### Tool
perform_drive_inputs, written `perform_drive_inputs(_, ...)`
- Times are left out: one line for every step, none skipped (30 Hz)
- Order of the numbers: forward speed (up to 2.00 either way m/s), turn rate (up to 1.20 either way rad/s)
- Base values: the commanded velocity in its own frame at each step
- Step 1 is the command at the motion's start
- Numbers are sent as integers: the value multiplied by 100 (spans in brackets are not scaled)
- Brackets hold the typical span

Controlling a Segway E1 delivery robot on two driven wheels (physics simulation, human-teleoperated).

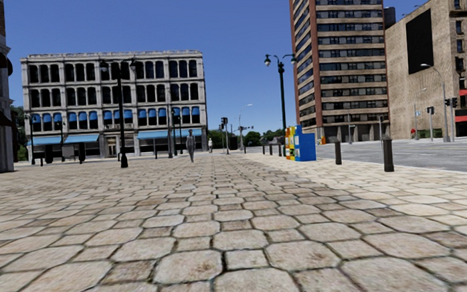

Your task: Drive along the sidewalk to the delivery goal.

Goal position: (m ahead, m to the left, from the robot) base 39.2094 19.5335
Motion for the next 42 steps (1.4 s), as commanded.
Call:
perform_drive_inputs(200,-21)
perform_drive_inputs(200,-21)
perform_drive_inputs(200,-3)
perform_drive_inputs(200,0)
perform_drive_inputs(200,0)
perform_drive_inputs(200,0)
perform_drive_inputs(200,0)
perform_drive_inputs(200,0)
perform_drive_inputs(200,0)
perform_drive_inputs(200,0)
perform_drive_inputs(200,0)
perform_drive_inputs(200,0)
perform_drive_inputs(200,0)
perform_drive_inputs(200,0)
perform_drive_inputs(200,0)
perform_drive_inputs(200,0)
perform_drive_inputs(200,0)
perform_drive_inputs(200,0)
perform_drive_inputs(200,0)
perform_drive_inputs(200,0)
perform_drive_inputs(200,0)
perform_drive_inputs(200,0)
perform_drive_inputs(200,0)
perform_drive_inputs(200,0)
perform_drive_inputs(200,0)
perform_drive_inputs(200,0)
perform_drive_inputs(200,0)
perform_drive_inputs(200,0)
perform_drive_inputs(200,0)
perform_drive_inputs(200,0)
perform_drive_inputs(200,0)
perform_drive_inputs(200,0)
perform_drive_inputs(200,0)
perform_drive_inputs(200,0)
perform_drive_inputs(200,0)
perform_drive_inputs(200,0)
perform_drive_inputs(200,0)
perform_drive_inputs(200,0)
perform_drive_inputs(200,0)
perform_drive_inputs(200,0)
perform_drive_inputs(200,0)
perform_drive_inputs(200,0)
